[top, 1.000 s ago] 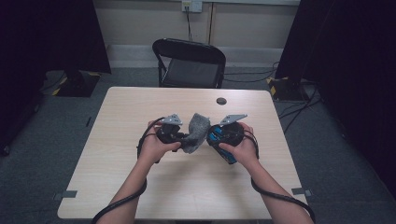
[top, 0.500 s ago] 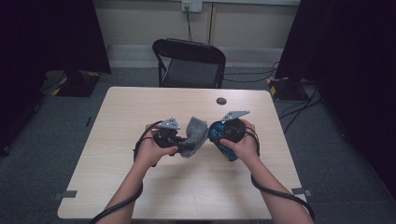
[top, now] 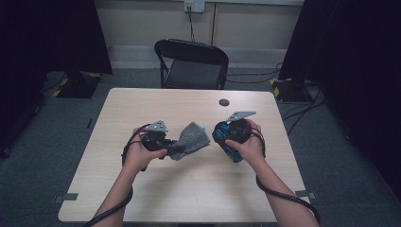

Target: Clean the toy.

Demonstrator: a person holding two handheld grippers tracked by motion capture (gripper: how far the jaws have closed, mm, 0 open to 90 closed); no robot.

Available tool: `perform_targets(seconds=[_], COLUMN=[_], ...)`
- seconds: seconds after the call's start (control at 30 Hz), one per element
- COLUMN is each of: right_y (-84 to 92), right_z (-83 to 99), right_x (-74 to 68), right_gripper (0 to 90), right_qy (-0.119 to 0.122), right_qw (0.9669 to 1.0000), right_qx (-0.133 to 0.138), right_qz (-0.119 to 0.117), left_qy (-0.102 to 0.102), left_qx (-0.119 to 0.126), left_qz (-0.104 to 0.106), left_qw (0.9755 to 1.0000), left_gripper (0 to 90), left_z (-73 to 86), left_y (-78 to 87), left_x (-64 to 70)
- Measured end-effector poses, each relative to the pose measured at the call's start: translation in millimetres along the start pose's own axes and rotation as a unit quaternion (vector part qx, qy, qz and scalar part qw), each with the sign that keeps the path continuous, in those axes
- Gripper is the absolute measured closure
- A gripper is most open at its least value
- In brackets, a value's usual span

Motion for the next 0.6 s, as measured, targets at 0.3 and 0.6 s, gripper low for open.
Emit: perform_targets(seconds=[0.3,0.6], right_y=[-2.2,-2.8], right_z=[-1.5,-2.0], right_x=[-15.5,-29.1], right_gripper=[25.7,25.7], right_qy=[0.013,0.025], right_qw=[0.9998,0.9992], right_qx=[0.003,0.004], right_qz=[-0.017,-0.032], left_qy=[0.026,0.023], left_qx=[0.033,0.033], left_qz=[-0.045,-0.057], left_qw=[0.9981,0.9975], left_gripper=[71.6,71.6], left_z=[-29.3,-53.9], left_y=[8.0,-7.1], left_x=[-21.9,-18.6])
Point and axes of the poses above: each handheld gripper's, and its own axes: y roughly backward along the jaws, z roughly out of its underside, x roughly to its right, the point moved 10 cm from there along -y, roughly forward along the jaws, and after that the axes turned 5 degrees about y, right-handed, at the moved point
